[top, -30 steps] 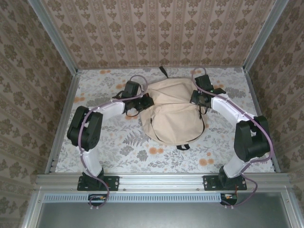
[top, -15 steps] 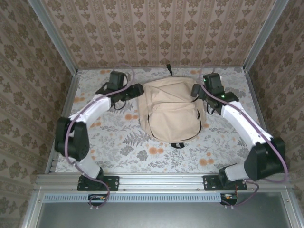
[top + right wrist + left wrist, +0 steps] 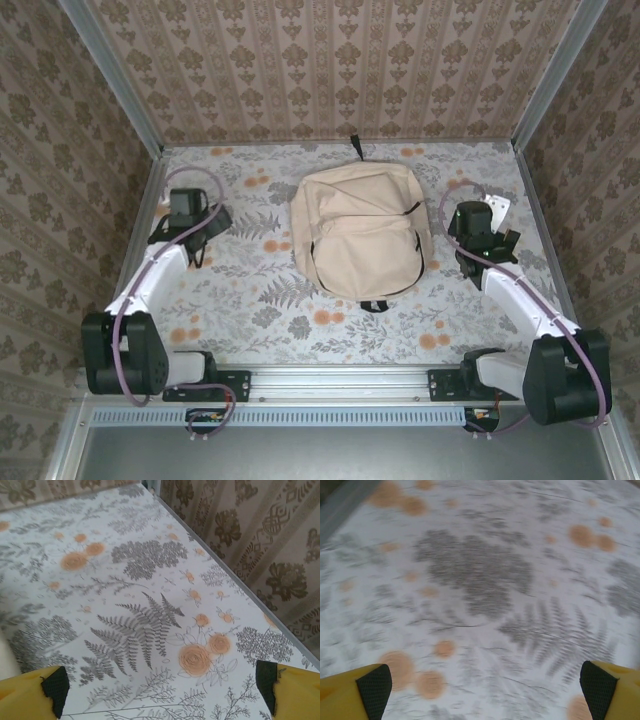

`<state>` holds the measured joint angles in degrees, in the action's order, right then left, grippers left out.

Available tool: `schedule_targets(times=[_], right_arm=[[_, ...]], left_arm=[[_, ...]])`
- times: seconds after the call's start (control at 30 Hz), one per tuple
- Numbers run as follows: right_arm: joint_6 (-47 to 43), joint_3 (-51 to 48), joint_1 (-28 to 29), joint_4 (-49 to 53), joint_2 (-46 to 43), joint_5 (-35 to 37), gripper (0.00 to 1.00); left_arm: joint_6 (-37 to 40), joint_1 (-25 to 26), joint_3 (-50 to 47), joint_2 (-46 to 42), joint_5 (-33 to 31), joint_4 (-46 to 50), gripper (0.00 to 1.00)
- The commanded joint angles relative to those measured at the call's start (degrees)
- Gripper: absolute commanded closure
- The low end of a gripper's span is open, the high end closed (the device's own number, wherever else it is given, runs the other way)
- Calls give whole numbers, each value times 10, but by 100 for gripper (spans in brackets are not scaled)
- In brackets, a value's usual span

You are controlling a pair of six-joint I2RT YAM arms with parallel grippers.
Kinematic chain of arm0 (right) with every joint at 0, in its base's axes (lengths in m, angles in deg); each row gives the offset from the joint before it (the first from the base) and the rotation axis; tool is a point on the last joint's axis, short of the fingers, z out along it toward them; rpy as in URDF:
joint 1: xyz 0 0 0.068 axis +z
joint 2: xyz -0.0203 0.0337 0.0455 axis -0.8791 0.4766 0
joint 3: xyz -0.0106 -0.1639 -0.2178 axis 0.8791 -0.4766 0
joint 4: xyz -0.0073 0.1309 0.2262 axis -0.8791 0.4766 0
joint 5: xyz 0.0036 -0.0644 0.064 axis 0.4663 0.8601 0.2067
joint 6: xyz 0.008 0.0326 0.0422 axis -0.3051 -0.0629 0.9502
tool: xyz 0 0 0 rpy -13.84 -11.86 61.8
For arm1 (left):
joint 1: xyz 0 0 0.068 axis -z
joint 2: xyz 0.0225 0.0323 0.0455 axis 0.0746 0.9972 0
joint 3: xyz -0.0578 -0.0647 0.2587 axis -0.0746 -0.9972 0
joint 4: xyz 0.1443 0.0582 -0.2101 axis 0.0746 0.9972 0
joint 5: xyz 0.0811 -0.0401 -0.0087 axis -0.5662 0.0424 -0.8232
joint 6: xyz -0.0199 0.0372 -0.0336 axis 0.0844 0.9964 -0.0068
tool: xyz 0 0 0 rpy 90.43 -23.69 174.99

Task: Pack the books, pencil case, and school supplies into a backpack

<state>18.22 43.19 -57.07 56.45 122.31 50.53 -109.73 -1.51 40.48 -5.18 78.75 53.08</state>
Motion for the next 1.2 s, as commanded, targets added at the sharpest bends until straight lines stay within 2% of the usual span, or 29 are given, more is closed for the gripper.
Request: schedule_targets(times=[0.0, 0.1, 0.27, 0.33, 0.4, 0.63, 0.77, 0.87, 1.17], right_arm=[[-60, -62, -10, -157, -4, -27, 0], [-89, -117, -10, -255, 11, -58, 0], [-128, -142, -10, -337, 55, -102, 0], [-138, -147, -10, -370, 63, -126, 0], [-148, -160, -10, -418, 71, -140, 0], [-156, -180, -10, -503, 91, -199, 0], [-164, -194, -10, -561, 123, -233, 0], [-166, -196, -10, -586, 149, -238, 0], [-177, -181, 1, -607, 205, -235, 0]], left_arm=[[-27, -49, -55, -43, -45, -33, 0], [-15, -70, -103, -84, -60, -66, 0], [43, -72, -166, -116, -112, -142, 0], [93, -73, -191, -109, -84, -197, 0], [138, -64, -223, -98, -60, -280, 0], [198, -62, -294, -61, 18, -473, 0], [255, -26, -319, -9, 11, -605, 1], [304, 7, -313, 9, -15, -629, 2], [333, 17, -320, 111, -30, -754, 0]])
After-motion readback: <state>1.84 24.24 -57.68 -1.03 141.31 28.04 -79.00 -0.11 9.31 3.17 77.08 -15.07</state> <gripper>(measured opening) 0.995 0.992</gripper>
